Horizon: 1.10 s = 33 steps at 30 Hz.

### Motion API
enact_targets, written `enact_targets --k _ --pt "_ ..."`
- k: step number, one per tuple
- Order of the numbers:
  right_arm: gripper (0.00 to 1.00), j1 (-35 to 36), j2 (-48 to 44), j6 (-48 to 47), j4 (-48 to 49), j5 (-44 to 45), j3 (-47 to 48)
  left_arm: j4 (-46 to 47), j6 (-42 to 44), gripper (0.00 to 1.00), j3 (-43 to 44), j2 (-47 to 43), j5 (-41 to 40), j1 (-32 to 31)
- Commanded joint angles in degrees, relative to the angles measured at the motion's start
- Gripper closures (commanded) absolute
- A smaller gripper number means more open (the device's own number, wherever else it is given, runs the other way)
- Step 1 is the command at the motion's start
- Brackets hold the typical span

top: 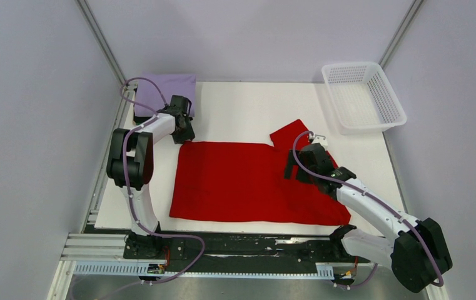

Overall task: Fold and stack the t-shirts
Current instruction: Grab the side of the flattened tshirt furthest away from the robot with both arms

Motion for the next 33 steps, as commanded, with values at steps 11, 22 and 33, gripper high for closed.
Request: enact_targets --k 11,22,33 --pt "0.0 -0.25 0.65 -0.23 2.27 2.76 0.31 -5.52 1.03 1.0 0.85 -0.51 -2.02 -1.64" --pt "0.0 -1.53 5.14 4.37 0.74 10.09 6.66 -4.57 1.79 1.0 -2.62 -8.74 -5.11 -3.61" --pt "0.01 -11.74 35.92 2.46 0.63 7.55 33.93 -1.87 2.08 1.0 -6.77 -14.63 -5.68 -5.55"
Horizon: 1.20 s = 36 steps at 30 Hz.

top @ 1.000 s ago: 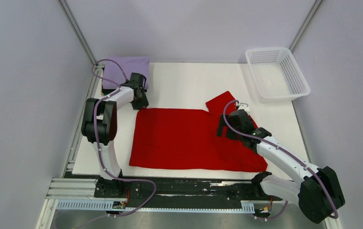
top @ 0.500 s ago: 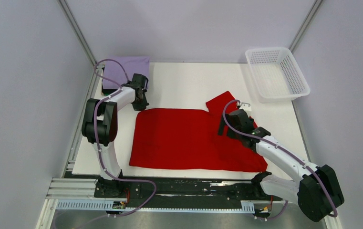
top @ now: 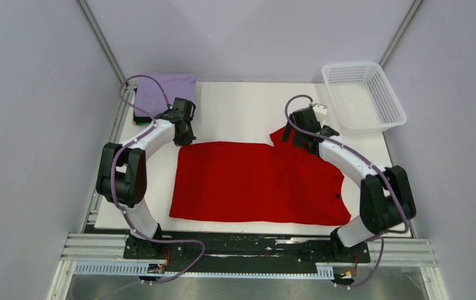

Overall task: Fold and stack the t-shirts
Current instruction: Grab the side of the flattened tshirt furthest away from the robot with both arms

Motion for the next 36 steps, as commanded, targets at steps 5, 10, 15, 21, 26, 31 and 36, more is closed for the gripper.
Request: enact_targets --k 5,10,15,21,26,31,36 --pt "0.1 -8.2 27.79 -3.3 -2.61 -1.54 29.2 2.03 0.8 1.0 -1.05 -3.88 -1.4 -1.01" --pt "0.18 -8.88 38.84 -5.99 -4.86 1.57 40.96 2.32 1.02 1.0 -1.54 -4.98 -1.05 -1.11" --pt "0.26 -8.79 42.51 -7.76 -5.73 1.21 43.07 2.07 1.02 1.0 -1.5 -4.97 -1.26 -1.27" --pt "0.35 -8.5 40.68 -9.23 -5.76 3.05 38.52 1.58 1.02 1.0 -1.25 -4.84 -1.59 -1.36" --pt "0.4 -7.77 38.88 -10.72 -5.71 3.55 37.05 1.31 1.01 1.0 -1.22 -4.84 -1.78 -1.45" --pt "0.55 -6.87 38.36 -11.24 -5.34 3.2 37.18 1.27 0.99 1.0 -1.28 -4.86 -1.85 -1.56" --pt "0.72 -6.51 38.11 -11.84 -5.18 4.23 36.77 1.21 1.03 1.0 -1.25 -5.12 -2.02 -1.52"
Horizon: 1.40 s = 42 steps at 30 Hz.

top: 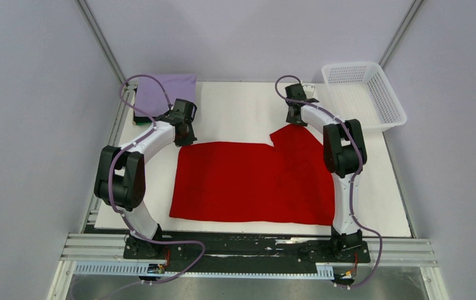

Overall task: Fold and stack the t-shirts
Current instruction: Grab the side of the flattened tshirt furthest away from the robot with both arms, then fold the other side of the tshirt into a rectangle

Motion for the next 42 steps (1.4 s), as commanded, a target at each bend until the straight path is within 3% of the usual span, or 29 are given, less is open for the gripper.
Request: enact_targets --k 1,6,8,23,32,42 --pt "0.76 0.55 -2.35 -1.59 -1.7 1.87 -1.13 0.66 0.69 1.0 0.15 -3.04 -1.42 -0.35" --pt "0.97 0.8 -3.9 -2.61 -1.21 3.12 -1.81 0.69 0.68 1.0 0.06 -3.96 -1.21 -0.36" --pt "1.0 0.97 -5.64 -3.22 -0.66 3.28 -2.74 0.51 0.66 1.0 -0.14 -4.48 -1.06 -0.36" --pt "1.0 8.63 -27.79 -3.9 0.19 9.26 -24.76 1.8 -0.37 1.0 -8.39 -13.87 -1.83 -2.04" --pt "1.0 14.64 -41.73 1.47 -10.32 12.42 -32.8 1.85 -3.82 1.0 -16.53 -21.73 -3.66 -2.28" --pt "1.0 16.76 -54.42 9.13 -24.33 6.86 -37.22 -0.25 -7.85 1.0 -22.21 -29.64 -7.76 -2.41"
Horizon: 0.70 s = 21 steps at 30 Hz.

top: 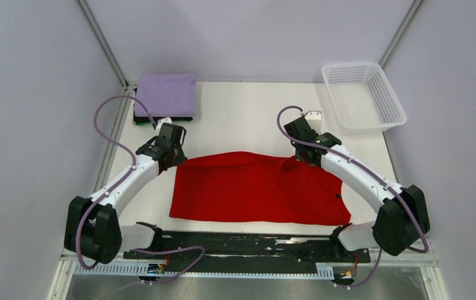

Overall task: Fold and stack the t-shirts
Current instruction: Fold the other side of the tshirt into a rectangle

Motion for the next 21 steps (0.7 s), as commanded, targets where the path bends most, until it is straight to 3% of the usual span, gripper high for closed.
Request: enact_targets --k 1,10,21 --pt "1.0 0.29 -6.15 4.92 -6.95 -3.3 -1.62 0.17 -2.99 1.0 -2.64 -3.86 -2.37 -0.26" --pt "1.0 0.46 -13.05 7.25 -12.75 -8.41 -2.09 0.11 -6.02 1.0 -7.07 -8.07 -1.84 -0.54" --pt "0.95 0.81 -13.8 13.47 -24.54 -10.09 1.92 -0.04 -8.25 1.0 -10.8 -10.29 -0.89 -0.63"
